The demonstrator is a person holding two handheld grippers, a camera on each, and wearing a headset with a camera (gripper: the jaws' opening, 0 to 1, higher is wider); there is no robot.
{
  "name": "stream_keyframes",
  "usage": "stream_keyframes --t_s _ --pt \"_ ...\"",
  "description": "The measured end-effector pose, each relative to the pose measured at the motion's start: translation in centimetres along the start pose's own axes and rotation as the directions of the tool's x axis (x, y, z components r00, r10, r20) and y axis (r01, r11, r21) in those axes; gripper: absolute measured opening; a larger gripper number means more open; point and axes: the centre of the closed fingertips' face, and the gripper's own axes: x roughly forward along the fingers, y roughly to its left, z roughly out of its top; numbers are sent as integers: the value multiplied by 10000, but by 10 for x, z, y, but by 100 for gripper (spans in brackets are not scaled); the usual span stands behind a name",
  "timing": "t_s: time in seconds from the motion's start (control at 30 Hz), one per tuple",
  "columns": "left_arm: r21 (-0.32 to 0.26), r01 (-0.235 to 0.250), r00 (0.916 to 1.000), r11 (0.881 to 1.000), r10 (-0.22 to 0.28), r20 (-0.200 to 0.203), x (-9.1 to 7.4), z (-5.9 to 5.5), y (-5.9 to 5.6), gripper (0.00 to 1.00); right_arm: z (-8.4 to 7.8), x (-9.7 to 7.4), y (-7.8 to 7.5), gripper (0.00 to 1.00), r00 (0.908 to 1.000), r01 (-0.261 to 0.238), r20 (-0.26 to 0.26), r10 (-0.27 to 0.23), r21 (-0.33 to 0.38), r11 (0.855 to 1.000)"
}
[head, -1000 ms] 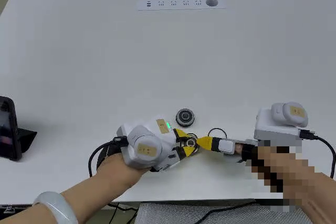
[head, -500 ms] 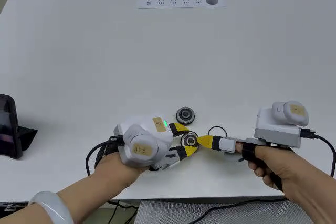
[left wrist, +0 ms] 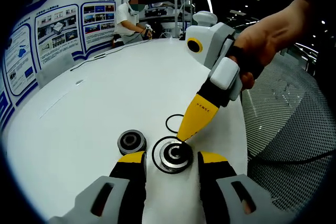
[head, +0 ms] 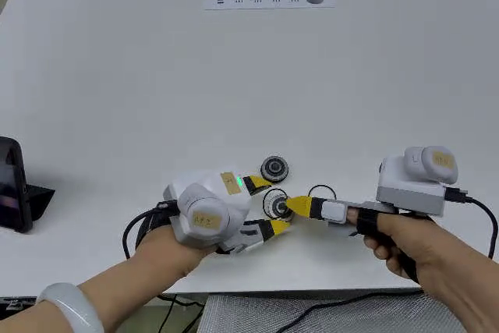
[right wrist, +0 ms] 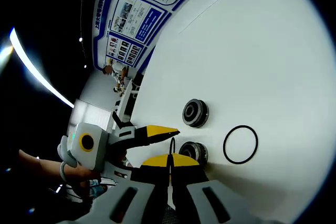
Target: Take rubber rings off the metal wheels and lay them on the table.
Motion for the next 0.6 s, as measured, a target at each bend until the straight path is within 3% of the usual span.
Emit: stream_keyframes --t_s 0.23,0.6 --pt "-108 -81 10000 9999 81 -18 -3 -3 1 41 6 -9 6 2 9993 -142 349 140 54 9999" --pt "-213 -164 9999 9996 164 15 -6 -5 4 43 23 -43 -25 2 9920 466 1154 -520 492 9977"
